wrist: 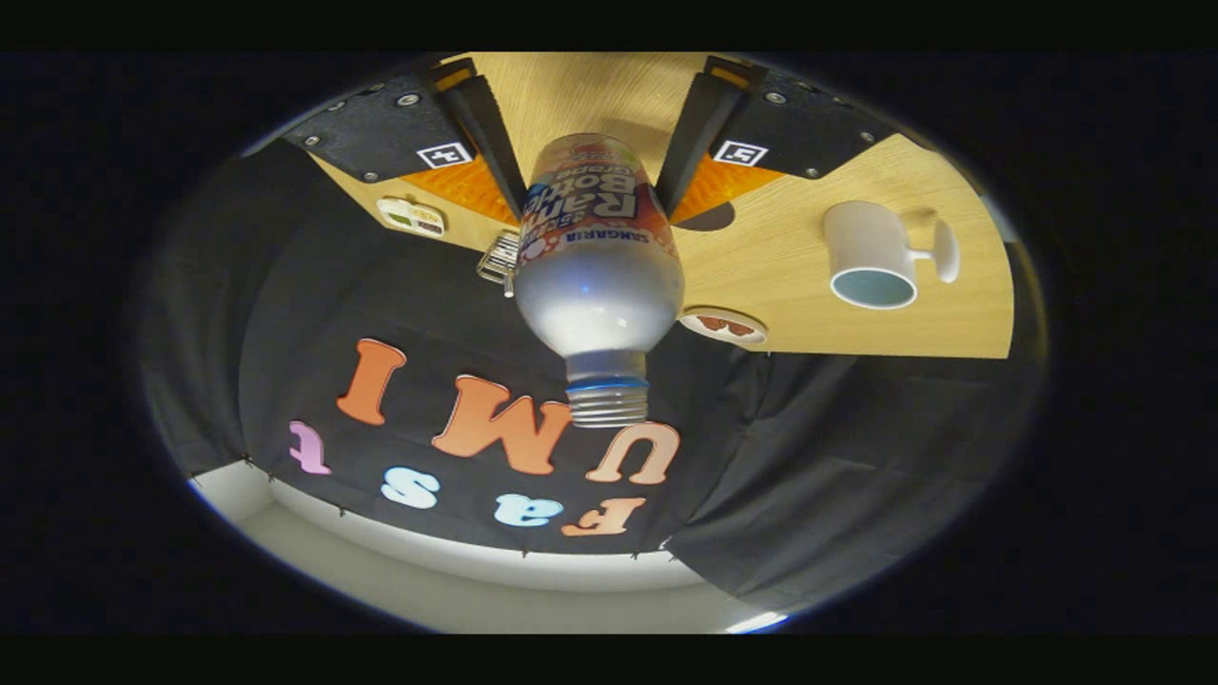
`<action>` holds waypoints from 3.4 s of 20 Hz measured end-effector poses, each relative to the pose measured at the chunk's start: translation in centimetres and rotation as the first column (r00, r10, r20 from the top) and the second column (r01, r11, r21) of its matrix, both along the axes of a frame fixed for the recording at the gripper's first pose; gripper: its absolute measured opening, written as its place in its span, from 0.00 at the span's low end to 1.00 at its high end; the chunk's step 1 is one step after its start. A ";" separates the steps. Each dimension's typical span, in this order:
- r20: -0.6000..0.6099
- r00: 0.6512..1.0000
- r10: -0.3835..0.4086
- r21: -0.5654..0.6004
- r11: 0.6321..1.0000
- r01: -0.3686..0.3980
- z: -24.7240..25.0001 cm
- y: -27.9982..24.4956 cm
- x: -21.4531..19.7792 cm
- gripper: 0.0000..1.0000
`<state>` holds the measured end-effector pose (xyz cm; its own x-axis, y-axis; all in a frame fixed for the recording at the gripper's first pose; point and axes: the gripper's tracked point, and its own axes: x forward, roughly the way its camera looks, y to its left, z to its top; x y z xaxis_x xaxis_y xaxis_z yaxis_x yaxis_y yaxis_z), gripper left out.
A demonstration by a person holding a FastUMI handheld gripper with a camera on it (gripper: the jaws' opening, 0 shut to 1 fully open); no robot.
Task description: Take the bottle from table, then pour the juice into the cup, finally place the bottle on the coaster
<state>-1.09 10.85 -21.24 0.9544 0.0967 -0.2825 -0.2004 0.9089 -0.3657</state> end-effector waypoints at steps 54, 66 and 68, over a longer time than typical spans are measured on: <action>0.190 0.911 0.367 -0.920 0.390 0.035 1.9 6.7 2.9 0.76; 0.169 0.897 0.408 -0.946 0.322 0.033 2.9 6.9 3.0 0.76; 0.170 0.896 0.409 -0.947 0.319 0.034 3.0 6.9 3.0 0.76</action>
<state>1.95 17.79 -18.28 0.9837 0.1798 -0.0062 0.0129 -0.1045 -0.9944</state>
